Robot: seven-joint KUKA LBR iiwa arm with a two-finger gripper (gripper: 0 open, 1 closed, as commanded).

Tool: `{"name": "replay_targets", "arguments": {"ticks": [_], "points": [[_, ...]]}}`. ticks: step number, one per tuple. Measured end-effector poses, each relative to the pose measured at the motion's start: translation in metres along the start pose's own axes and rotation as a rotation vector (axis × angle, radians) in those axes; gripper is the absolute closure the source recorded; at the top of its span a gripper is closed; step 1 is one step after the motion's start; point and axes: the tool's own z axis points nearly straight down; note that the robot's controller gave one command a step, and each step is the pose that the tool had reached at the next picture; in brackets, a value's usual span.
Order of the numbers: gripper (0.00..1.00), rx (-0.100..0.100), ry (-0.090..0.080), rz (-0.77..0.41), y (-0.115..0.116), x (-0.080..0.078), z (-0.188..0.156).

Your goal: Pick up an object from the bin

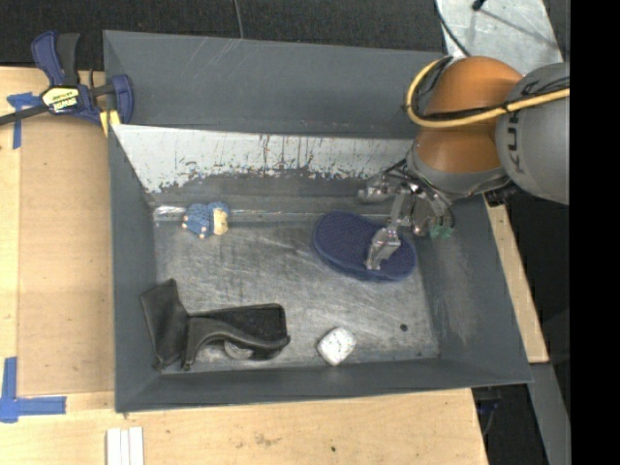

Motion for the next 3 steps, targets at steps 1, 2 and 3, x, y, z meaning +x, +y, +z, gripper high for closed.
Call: {"name": "replay_targets", "arguments": {"ticks": [1, 2, 3], "points": [[1.00, 0.000, 0.000, -0.001, 0.0002, 0.0000, 0.0000], [0.00, 0.000, 0.000, -0.001, 0.0002, 0.0000, 0.0000], [1.00, 0.000, 0.000, -0.001, 0.0003, 0.0000, 0.0000]]}}
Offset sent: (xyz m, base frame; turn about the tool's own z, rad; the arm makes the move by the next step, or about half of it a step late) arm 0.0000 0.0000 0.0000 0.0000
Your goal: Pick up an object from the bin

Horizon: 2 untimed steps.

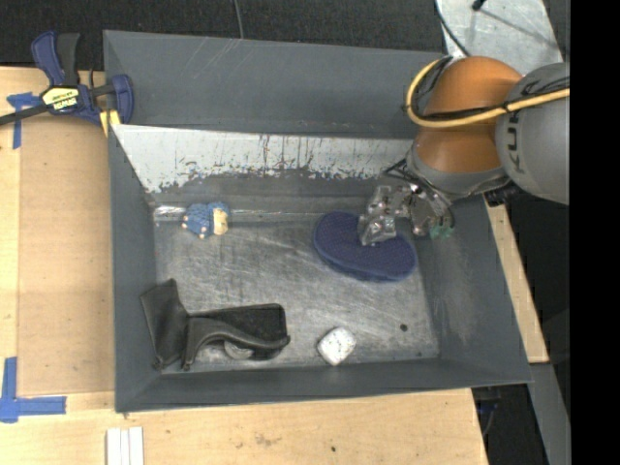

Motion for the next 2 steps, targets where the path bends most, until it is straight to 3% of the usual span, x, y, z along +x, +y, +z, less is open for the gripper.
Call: {"name": "replay_targets", "arguments": {"ticks": [1, 2], "points": [[0.00, 0.000, 0.000, 0.000, 0.0000, 0.0000, 0.0000], [1.00, 0.000, 0.000, 0.000, 0.0001, 0.0000, 0.0000]]}}
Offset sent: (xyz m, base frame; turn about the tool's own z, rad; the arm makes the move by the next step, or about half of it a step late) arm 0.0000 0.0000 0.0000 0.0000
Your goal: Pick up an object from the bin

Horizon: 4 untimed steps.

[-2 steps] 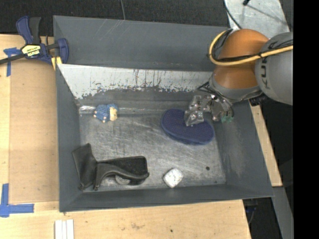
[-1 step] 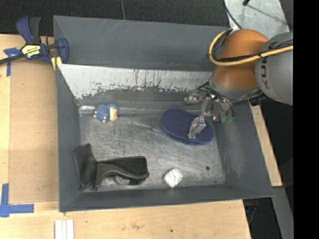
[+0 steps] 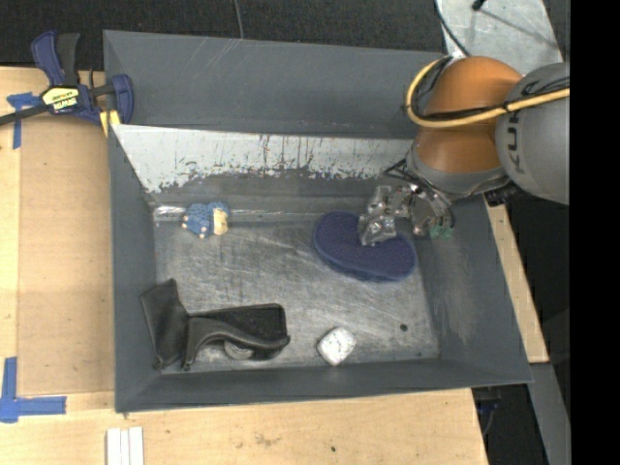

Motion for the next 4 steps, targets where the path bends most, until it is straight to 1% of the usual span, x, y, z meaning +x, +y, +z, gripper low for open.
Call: {"name": "replay_targets", "arguments": {"ticks": [1, 2, 3, 4], "points": [[0.00, 0.000, 0.000, 0.000, 0.0000, 0.0000, 0.0000], [1.00, 0.000, 0.000, 0.000, 0.0001, 0.0000, 0.0000], [0.00, 0.000, 0.000, 0.000, 0.0001, 0.0000, 0.0000], [1.00, 0.000, 0.000, 0.000, 0.0001, 0.0000, 0.0000]]}}
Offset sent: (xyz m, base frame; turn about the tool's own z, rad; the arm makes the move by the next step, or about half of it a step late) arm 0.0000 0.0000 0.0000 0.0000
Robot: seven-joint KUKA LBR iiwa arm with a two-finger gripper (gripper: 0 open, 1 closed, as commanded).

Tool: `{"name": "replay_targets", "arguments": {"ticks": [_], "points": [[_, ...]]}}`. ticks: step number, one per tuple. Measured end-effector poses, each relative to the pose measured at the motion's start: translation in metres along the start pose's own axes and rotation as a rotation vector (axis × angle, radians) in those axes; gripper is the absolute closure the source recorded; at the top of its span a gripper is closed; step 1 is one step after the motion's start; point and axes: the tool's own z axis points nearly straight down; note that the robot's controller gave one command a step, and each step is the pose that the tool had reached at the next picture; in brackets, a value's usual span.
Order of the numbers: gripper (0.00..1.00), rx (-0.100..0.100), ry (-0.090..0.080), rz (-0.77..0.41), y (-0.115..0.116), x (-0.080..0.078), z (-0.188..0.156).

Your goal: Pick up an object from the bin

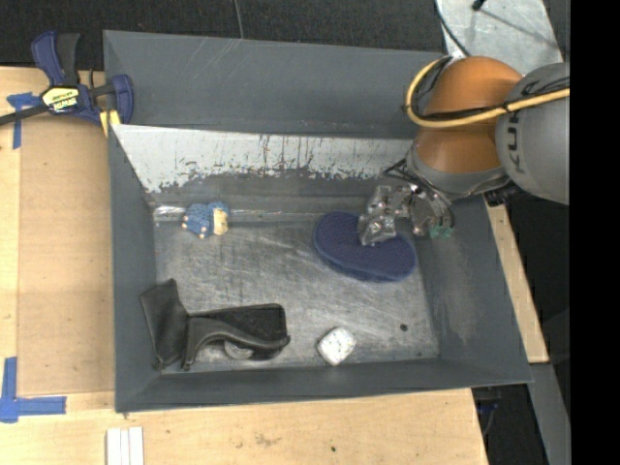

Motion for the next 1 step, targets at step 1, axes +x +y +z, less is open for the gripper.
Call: {"name": "replay_targets", "arguments": {"ticks": [1], "points": [[1.00, 0.002, -0.023, -0.062, 0.0197, 0.0431, 0.0225]]}}
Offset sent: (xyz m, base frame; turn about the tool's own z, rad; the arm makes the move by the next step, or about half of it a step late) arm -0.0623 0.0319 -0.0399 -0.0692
